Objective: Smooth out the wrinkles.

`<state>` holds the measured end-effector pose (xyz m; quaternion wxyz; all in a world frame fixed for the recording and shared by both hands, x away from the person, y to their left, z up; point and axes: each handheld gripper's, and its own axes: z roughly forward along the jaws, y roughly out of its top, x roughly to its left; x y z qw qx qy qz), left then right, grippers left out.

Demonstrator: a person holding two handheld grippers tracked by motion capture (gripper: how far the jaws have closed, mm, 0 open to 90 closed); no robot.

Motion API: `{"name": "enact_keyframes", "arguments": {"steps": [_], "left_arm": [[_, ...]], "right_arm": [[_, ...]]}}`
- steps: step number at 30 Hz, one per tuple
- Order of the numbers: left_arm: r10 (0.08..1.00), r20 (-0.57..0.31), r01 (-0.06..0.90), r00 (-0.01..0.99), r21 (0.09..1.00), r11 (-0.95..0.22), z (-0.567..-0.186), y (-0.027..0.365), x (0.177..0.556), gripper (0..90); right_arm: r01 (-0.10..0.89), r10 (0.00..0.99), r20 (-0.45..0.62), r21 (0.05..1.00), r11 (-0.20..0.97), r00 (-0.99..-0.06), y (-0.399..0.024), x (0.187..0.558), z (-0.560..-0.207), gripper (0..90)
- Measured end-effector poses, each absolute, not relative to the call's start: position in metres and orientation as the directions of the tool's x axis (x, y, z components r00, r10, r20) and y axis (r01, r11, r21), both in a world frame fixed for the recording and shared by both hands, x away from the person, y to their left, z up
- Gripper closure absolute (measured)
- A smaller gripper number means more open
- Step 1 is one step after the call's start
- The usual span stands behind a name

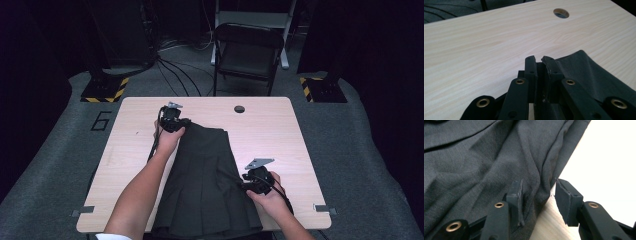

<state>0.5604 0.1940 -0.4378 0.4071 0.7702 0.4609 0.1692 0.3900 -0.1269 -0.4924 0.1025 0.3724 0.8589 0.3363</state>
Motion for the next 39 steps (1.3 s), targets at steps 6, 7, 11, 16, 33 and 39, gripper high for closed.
{"name": "enact_keyframes", "arguments": {"steps": [6,7,11,16,33,39], "left_arm": [[0.837,-0.091,0.538,0.540,0.802,-0.260,-0.423,0.185,0.558,82.3],[0.830,-0.076,0.532,0.553,0.798,-0.281,-0.420,0.185,0.558,82.3],[0.831,-0.066,0.516,0.553,0.810,-0.279,-0.410,0.181,0.557,82.3],[0.821,-0.057,0.494,0.568,0.821,-0.285,-0.403,0.176,0.552,82.3],[0.735,-0.060,0.417,0.675,0.853,-0.313,-0.384,0.170,0.516,82.4],[0.690,-0.056,0.384,0.722,0.862,-0.331,-0.381,0.171,0.496,82.4]], "right_arm": [[0.536,0.709,0.049,0.692,0.484,-0.703,-0.124,0.387,-0.480,57.1],[0.534,0.704,0.058,0.696,0.480,-0.708,-0.123,0.387,-0.476,57.1],[0.504,0.645,0.100,0.717,0.481,-0.757,-0.104,0.382,-0.466,54.0],[0.469,0.601,0.077,0.705,0.531,-0.796,-0.083,0.381,-0.471,51.5],[0.489,0.614,0.014,0.619,0.615,-0.789,-0.075,0.381,-0.506,54.0],[0.500,0.628,0.016,0.622,0.603,-0.778,-0.074,0.380,-0.507,54.6]]}}
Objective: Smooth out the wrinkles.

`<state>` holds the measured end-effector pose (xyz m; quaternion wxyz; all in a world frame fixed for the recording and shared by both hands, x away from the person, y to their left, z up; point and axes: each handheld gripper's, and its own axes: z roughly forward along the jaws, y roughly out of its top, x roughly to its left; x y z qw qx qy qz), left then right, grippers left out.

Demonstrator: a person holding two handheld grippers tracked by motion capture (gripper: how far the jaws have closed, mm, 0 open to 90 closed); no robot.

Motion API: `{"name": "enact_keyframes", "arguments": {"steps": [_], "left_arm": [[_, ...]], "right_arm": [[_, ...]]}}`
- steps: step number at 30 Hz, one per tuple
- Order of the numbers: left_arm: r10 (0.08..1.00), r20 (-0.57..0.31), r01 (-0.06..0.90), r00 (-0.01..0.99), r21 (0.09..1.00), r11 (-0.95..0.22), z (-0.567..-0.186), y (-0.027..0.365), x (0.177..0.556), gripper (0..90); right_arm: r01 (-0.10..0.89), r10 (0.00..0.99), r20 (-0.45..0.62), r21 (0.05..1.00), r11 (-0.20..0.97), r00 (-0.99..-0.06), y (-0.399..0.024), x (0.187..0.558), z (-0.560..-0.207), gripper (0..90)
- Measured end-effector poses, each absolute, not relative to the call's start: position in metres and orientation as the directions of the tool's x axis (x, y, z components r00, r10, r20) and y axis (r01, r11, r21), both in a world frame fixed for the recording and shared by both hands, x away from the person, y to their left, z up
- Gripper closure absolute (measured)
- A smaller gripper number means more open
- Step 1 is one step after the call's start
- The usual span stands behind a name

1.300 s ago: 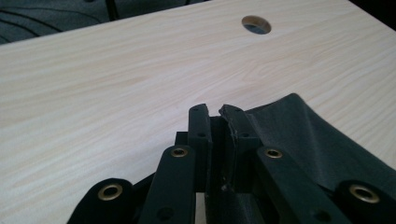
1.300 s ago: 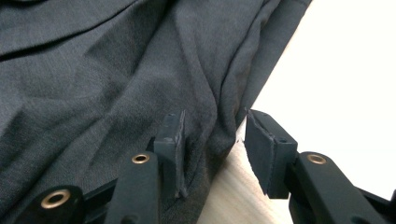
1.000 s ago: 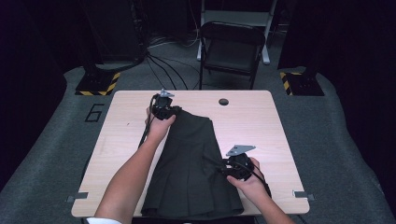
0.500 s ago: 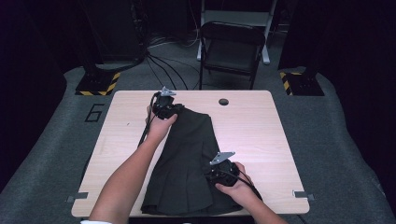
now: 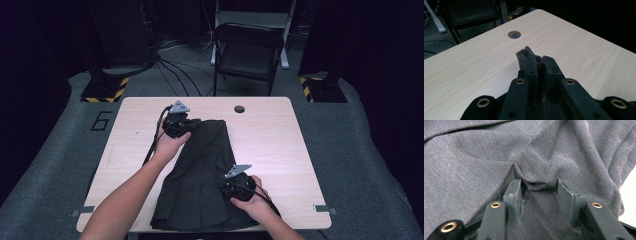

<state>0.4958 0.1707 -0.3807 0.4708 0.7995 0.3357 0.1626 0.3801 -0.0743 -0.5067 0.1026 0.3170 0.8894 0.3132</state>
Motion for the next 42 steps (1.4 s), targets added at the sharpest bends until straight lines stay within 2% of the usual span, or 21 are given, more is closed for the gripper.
{"name": "enact_keyframes", "arguments": {"steps": [4,18,28,42], "left_arm": [[0.671,-0.081,0.386,0.737,0.865,-0.320,-0.381,0.175,0.484,82.5],[0.600,-0.082,0.339,0.796,0.881,-0.330,-0.383,0.195,0.433,82.5],[0.583,-0.116,0.358,0.804,0.877,-0.319,-0.394,0.212,0.406,82.6],[0.573,-0.140,0.409,0.808,0.832,-0.374,-0.425,0.228,0.382,82.5]], "right_arm": [[0.507,0.635,0.022,0.625,0.594,-0.772,-0.075,0.380,-0.507,54.8],[0.510,0.632,0.036,0.627,0.589,-0.774,-0.076,0.381,-0.507,55.9],[0.514,0.636,0.039,0.628,0.584,-0.771,-0.077,0.381,-0.507,56.6],[0.516,0.641,0.042,0.635,0.575,-0.766,-0.077,0.381,-0.508,56.6]]}}
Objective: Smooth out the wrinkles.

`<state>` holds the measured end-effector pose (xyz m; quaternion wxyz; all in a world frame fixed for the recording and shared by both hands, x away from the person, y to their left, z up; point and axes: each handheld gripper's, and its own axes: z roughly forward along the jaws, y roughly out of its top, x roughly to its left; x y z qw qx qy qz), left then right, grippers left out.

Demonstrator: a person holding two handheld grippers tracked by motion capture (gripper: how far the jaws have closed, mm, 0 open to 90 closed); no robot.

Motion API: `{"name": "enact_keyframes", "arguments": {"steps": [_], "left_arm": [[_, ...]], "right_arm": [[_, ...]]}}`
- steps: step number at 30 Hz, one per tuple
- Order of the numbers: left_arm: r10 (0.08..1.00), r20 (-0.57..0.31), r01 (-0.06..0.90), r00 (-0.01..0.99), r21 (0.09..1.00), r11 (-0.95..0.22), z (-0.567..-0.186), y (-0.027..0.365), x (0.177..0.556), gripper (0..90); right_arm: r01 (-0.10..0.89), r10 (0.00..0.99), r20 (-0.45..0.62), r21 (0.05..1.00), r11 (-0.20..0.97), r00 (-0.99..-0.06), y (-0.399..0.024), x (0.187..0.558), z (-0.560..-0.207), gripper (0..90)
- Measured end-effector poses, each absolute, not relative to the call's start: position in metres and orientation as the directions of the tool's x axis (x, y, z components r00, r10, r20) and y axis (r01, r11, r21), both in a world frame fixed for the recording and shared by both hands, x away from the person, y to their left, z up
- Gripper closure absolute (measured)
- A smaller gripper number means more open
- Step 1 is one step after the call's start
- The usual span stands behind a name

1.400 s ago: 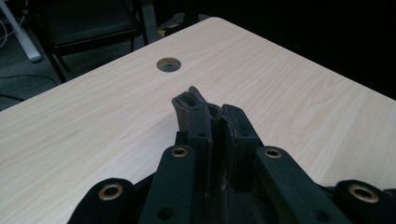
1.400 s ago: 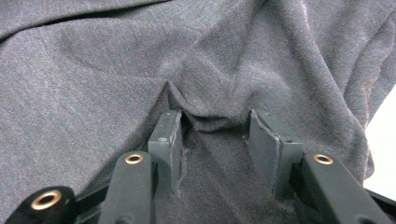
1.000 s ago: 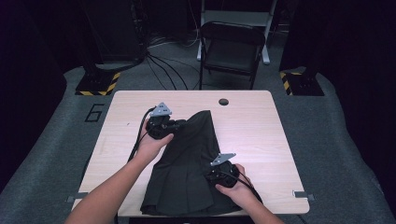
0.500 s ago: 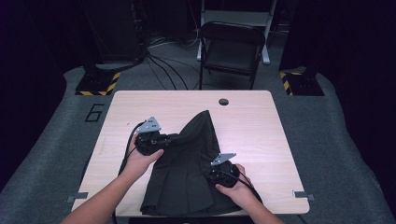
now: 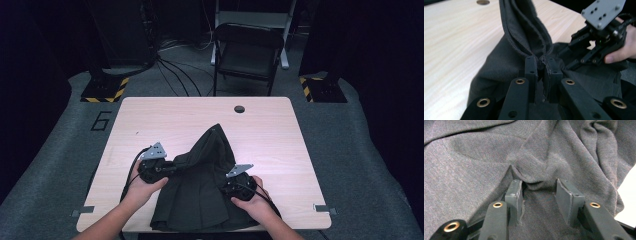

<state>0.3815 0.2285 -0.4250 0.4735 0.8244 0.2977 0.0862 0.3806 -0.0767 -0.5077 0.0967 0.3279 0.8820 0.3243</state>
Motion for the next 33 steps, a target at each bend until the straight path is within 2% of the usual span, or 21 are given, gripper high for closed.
{"name": "enact_keyframes", "arguments": {"steps": [9,15,19,24,33], "left_arm": [[0.575,-0.179,0.454,0.798,0.807,-0.378,-0.446,0.235,0.375,82.5],[0.586,-0.223,0.488,0.779,0.802,-0.344,-0.457,0.239,0.371,82.5],[0.592,-0.239,0.498,0.769,0.806,-0.321,-0.462,0.243,0.370,82.5],[0.589,-0.237,0.494,0.772,0.808,-0.321,-0.461,0.245,0.369,82.5],[0.589,-0.242,0.506,0.771,0.794,-0.336,-0.466,0.247,0.367,82.5]], "right_arm": [[0.543,0.638,0.086,0.619,0.568,-0.765,-0.079,0.383,-0.503,54.9],[0.535,0.646,0.105,0.668,0.517,-0.756,-0.085,0.386,-0.484,52.5],[0.503,0.658,0.061,0.699,0.509,-0.751,-0.087,0.395,-0.471,43.4],[0.487,0.685,0.019,0.718,0.497,-0.728,-0.082,0.407,-0.459,36.1],[0.454,0.686,-0.030,0.729,0.513,-0.727,-0.071,0.427,-0.436,28.2]]}}
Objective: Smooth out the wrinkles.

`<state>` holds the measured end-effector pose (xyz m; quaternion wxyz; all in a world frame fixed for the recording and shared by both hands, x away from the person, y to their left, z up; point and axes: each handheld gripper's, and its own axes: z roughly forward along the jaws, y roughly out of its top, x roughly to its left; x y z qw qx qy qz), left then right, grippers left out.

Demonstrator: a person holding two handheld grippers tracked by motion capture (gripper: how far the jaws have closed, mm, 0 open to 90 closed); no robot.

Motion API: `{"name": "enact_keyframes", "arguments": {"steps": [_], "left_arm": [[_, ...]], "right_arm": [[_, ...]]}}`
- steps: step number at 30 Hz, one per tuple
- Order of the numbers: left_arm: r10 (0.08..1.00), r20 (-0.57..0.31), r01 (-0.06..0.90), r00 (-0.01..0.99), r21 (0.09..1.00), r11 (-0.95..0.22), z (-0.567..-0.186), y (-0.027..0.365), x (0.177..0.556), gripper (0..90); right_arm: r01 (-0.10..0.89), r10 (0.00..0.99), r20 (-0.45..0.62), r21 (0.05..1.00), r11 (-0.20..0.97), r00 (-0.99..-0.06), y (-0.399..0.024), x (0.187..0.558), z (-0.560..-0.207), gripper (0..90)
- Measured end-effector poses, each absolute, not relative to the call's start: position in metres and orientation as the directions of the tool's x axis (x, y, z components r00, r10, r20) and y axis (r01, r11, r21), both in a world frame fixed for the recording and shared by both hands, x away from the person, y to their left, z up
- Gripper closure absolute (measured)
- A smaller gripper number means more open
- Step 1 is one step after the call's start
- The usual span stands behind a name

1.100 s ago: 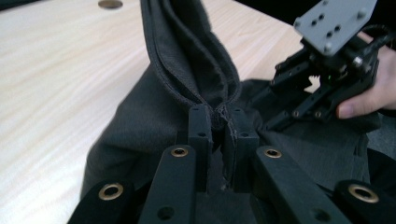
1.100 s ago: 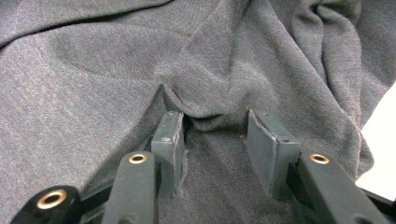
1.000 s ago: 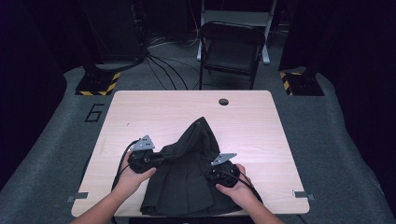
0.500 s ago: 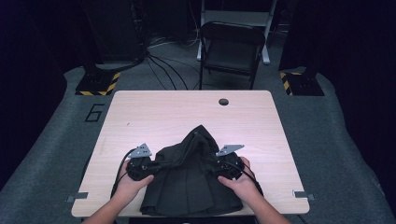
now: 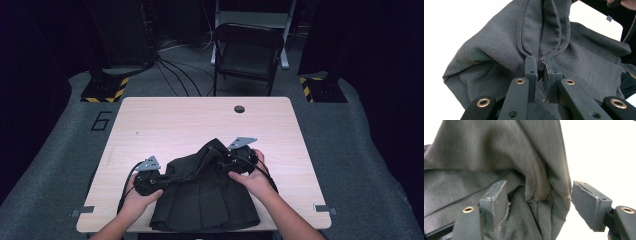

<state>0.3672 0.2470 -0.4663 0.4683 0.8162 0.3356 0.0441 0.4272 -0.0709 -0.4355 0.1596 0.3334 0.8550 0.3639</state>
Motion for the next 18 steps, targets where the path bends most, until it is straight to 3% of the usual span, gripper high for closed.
{"name": "enact_keyframes", "arguments": {"steps": [10,18], "left_arm": [[0.608,-0.236,0.524,0.758,0.774,-0.354,-0.475,0.252,0.366,82.4],[0.610,-0.239,0.527,0.755,0.775,-0.349,-0.474,0.253,0.364,82.4]], "right_arm": [[0.377,0.606,-0.073,0.722,0.580,-0.792,-0.053,0.429,-0.425,25.1],[0.275,0.522,-0.138,0.722,0.635,-0.842,-0.038,0.420,-0.413,29.5]]}}
